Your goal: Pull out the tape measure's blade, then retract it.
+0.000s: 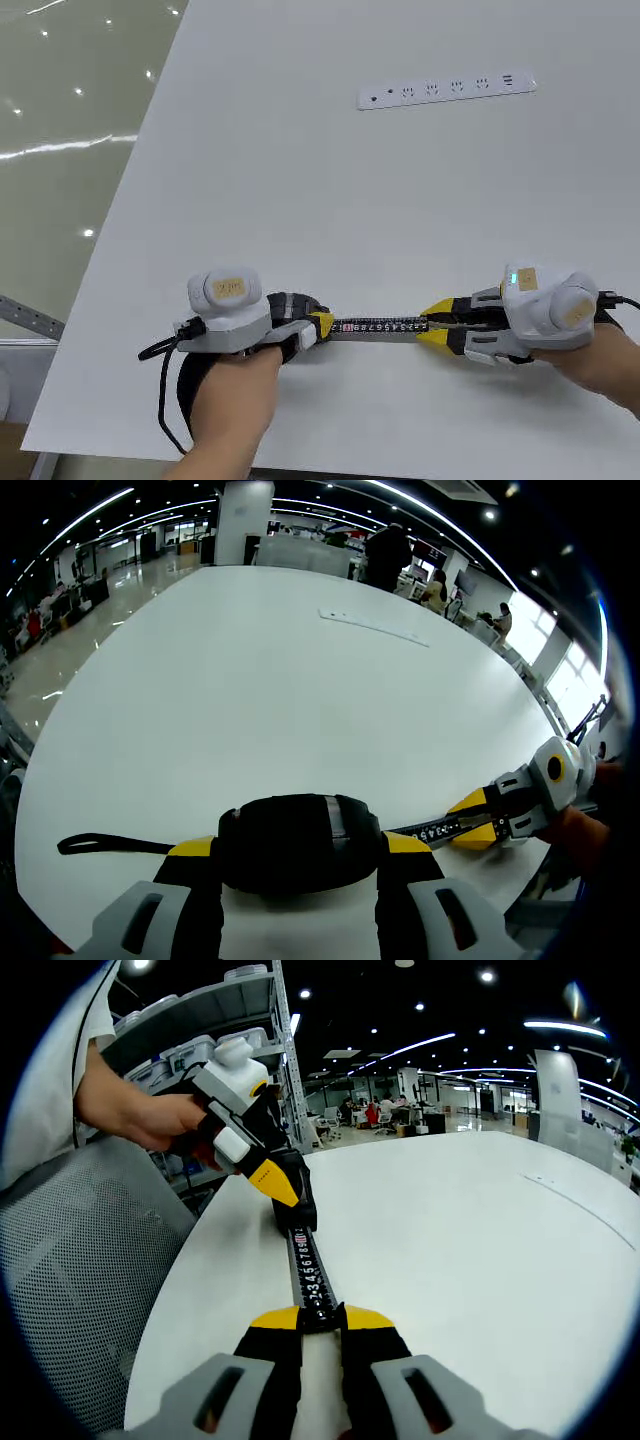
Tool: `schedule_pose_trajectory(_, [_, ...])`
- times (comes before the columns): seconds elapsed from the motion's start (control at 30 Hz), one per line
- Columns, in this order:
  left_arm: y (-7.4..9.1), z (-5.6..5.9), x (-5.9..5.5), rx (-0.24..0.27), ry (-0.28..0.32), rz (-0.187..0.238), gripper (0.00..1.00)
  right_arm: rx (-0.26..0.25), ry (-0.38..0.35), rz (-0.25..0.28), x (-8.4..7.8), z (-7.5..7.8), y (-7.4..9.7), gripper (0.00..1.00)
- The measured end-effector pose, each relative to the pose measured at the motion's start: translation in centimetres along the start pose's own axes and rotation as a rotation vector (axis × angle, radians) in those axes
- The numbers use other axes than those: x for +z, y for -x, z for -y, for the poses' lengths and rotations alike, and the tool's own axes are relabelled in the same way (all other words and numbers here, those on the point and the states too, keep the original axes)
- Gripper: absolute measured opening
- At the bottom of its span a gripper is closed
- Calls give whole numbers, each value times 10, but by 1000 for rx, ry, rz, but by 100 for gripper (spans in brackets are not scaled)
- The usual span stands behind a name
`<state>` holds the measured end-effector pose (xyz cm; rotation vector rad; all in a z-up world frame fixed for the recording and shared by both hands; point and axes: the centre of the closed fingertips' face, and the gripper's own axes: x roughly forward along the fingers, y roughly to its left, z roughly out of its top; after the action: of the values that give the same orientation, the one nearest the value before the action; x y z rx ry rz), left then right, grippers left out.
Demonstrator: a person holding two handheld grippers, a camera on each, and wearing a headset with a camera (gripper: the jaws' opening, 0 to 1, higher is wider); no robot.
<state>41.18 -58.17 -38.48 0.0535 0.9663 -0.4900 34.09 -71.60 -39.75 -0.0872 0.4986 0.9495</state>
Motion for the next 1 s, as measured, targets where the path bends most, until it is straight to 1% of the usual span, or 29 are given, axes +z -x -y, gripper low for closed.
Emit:
schedule_pose_trajectory(0.07, [0,0,0,-1,0,0,59,7,-13,8,1,0,-4,13])
schedule_pose_trajectory(0.63, [0,0,0,-6,3,-1,59,55,-12,22,16,-9,-40,13])
schedule_pose_trajectory(0.8, [0,0,0,-8,4,0,59,61,-13,28,19,-10,-47,13])
schedule_pose_trajectory(1.0, [-1,0,0,-11,7,2,58,64,-19,27,20,-10,-49,12])
